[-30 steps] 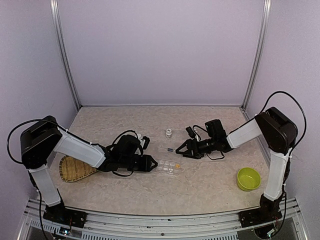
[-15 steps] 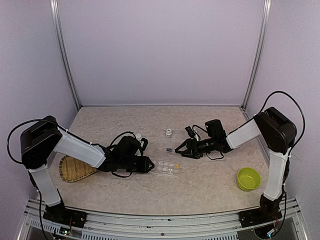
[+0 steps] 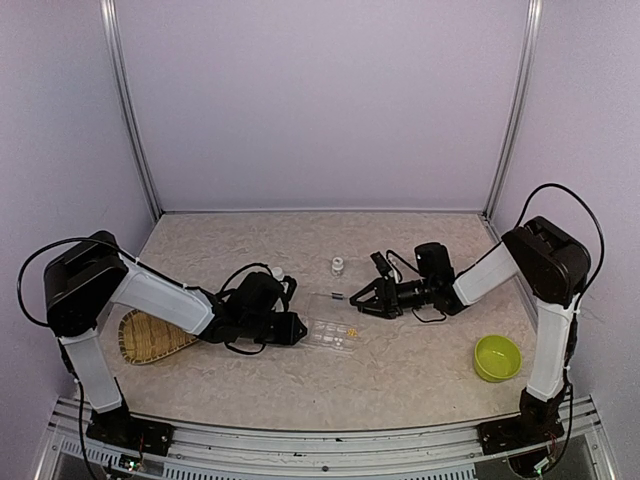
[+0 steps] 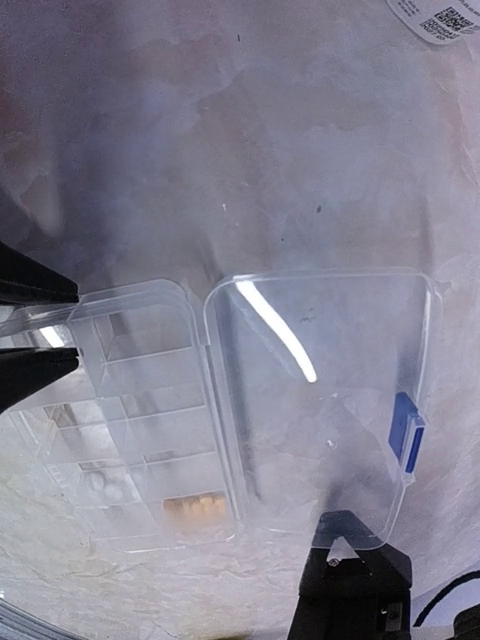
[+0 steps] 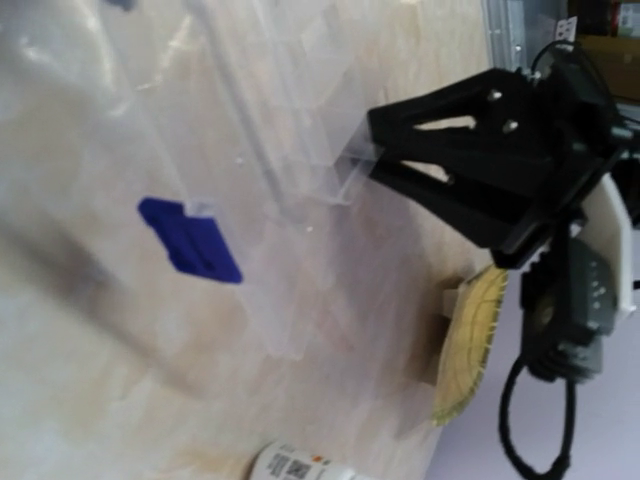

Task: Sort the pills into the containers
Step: Close the lid of the pill container on the pill container.

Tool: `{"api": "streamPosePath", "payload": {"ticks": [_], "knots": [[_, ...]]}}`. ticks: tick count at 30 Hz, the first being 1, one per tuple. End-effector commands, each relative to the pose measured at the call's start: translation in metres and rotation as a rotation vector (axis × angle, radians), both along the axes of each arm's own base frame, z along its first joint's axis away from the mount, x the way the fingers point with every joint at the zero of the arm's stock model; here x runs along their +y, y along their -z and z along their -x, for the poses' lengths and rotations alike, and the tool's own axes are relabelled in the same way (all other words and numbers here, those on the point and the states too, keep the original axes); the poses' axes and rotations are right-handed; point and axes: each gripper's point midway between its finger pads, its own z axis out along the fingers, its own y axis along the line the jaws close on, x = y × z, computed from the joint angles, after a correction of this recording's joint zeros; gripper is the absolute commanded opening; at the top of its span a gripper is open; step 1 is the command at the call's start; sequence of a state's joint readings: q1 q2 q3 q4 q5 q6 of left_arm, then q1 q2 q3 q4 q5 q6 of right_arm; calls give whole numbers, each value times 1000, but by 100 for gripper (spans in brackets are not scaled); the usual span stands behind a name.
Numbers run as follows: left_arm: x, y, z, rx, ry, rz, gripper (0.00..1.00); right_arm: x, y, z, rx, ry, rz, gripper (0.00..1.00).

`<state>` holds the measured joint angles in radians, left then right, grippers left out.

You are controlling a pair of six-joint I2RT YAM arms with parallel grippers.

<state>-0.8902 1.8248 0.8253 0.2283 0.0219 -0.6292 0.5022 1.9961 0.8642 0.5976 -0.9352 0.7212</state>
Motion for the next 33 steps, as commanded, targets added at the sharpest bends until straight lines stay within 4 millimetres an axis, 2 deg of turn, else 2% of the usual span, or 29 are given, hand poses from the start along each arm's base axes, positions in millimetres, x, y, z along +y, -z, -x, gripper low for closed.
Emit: {"api": "streamPosePath", "payload": {"ticks": [1, 12, 17, 24, 30, 33], "knots": [[-3, 4, -1, 6, -1, -18, 15, 5, -25, 11, -50, -50, -78, 77], [-5, 2, -4, 4, -6, -33, 11, 8, -40, 25, -61, -116, -147, 75], [-5, 0, -6, 0, -10, -38, 10, 11, -34, 32, -57, -145, -129, 73], [-5, 0, -7, -3, -10, -46, 10, 10, -22, 26, -82, -126, -71, 57], [-4, 1, -7, -3, -10, -52, 10, 8, -20, 17, -183, -89, 17, 54], [-4, 0, -7, -3, -10, -52, 10, 10, -17, 14, -265, -82, 81, 47]]}}
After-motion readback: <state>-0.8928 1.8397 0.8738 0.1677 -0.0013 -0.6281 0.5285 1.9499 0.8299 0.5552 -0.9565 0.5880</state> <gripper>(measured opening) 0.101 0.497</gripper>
